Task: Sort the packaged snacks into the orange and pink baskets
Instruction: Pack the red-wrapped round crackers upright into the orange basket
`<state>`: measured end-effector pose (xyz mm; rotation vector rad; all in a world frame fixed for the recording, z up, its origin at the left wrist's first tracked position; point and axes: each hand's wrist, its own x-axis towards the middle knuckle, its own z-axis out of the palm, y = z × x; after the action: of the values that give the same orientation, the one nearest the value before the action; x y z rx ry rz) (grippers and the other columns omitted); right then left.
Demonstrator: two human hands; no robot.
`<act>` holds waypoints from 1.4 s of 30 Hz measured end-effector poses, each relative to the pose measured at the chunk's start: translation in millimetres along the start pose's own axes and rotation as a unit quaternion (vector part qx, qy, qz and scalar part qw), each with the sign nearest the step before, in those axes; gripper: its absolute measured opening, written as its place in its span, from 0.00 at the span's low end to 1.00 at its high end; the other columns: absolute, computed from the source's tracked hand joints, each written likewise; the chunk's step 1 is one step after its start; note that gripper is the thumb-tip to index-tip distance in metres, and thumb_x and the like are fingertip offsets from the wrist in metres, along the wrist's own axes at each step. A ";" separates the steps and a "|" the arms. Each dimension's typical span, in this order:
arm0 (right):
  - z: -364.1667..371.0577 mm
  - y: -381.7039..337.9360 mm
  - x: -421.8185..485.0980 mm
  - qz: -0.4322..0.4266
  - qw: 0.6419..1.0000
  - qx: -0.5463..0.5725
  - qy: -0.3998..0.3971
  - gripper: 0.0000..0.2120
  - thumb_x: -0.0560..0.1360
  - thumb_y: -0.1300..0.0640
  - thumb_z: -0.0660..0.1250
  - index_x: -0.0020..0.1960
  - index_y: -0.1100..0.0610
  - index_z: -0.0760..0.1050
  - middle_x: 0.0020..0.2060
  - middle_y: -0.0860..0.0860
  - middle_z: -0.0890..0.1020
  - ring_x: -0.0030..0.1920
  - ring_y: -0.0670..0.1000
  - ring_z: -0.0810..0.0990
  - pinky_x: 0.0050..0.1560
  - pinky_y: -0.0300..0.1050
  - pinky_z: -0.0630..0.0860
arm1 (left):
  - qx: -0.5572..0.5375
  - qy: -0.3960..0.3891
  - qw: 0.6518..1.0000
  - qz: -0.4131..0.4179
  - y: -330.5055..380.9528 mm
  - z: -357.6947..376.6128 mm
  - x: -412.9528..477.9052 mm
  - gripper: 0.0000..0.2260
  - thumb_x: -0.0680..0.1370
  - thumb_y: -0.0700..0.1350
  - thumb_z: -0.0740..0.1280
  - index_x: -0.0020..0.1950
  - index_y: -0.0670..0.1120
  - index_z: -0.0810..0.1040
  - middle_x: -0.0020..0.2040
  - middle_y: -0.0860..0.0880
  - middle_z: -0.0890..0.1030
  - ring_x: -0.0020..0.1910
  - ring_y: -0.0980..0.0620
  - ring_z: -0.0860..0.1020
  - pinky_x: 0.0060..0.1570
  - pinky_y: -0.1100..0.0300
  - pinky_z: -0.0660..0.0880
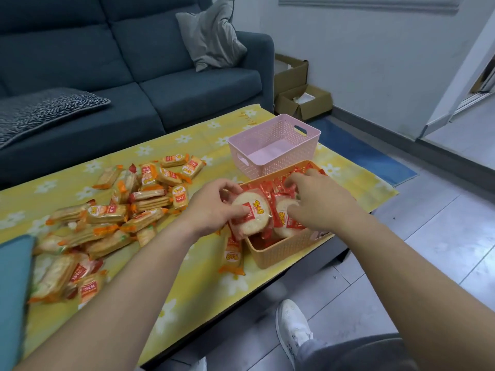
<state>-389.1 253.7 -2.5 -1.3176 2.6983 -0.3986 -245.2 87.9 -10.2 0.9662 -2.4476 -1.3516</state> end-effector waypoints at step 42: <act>3.6 -2.4 7.8 -0.055 0.993 0.100 -0.022 0.05 0.74 0.59 0.69 0.47 0.50 0.76 0.45 0.45 0.81 0.49 0.51 0.79 0.52 0.52 0.78 | 0.200 0.090 0.975 0.029 10.5 39.1 -2.5 0.06 0.70 0.48 0.69 0.44 0.50 0.75 0.44 0.51 0.81 0.46 0.45 0.80 0.40 0.53 0.74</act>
<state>-391.3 245.4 -5.1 -1.4017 2.4814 -0.6242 -265.6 120.3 -23.6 1.0365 -2.6306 -0.7250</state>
